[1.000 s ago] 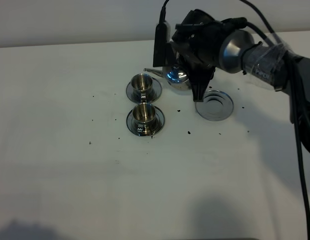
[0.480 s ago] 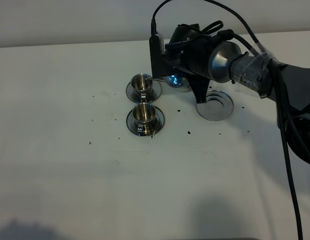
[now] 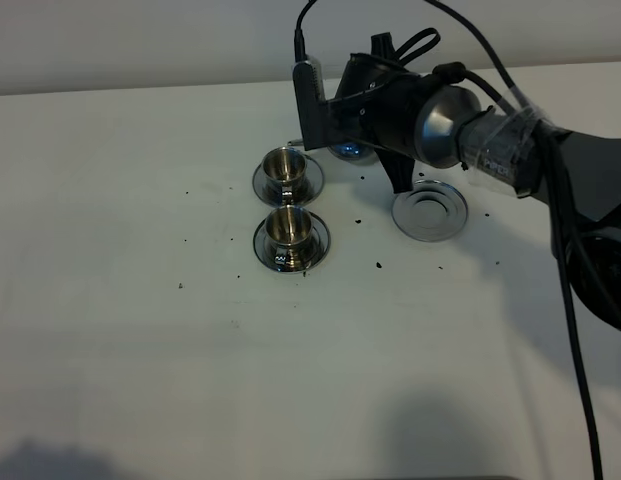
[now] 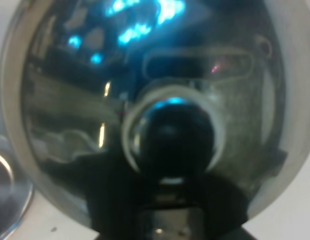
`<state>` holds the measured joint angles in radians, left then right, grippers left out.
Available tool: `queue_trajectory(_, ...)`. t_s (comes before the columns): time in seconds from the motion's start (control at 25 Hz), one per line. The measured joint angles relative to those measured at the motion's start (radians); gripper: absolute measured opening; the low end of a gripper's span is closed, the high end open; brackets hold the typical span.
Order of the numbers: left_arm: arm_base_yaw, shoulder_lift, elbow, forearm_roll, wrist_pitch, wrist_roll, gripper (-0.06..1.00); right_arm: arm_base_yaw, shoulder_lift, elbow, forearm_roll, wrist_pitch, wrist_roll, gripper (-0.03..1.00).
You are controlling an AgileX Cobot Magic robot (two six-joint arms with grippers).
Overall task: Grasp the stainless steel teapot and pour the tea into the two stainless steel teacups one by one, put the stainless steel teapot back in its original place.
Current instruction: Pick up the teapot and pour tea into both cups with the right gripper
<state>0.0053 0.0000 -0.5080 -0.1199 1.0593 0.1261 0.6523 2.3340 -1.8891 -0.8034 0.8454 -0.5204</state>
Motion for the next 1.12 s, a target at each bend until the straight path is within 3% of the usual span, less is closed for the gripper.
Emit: queue_trajectory(1.12,0.000,0.000,0.000,0.000,0.000,0.001,0.43,0.035,0.016,0.000,-0.190,0.030,-0.035,0.18)
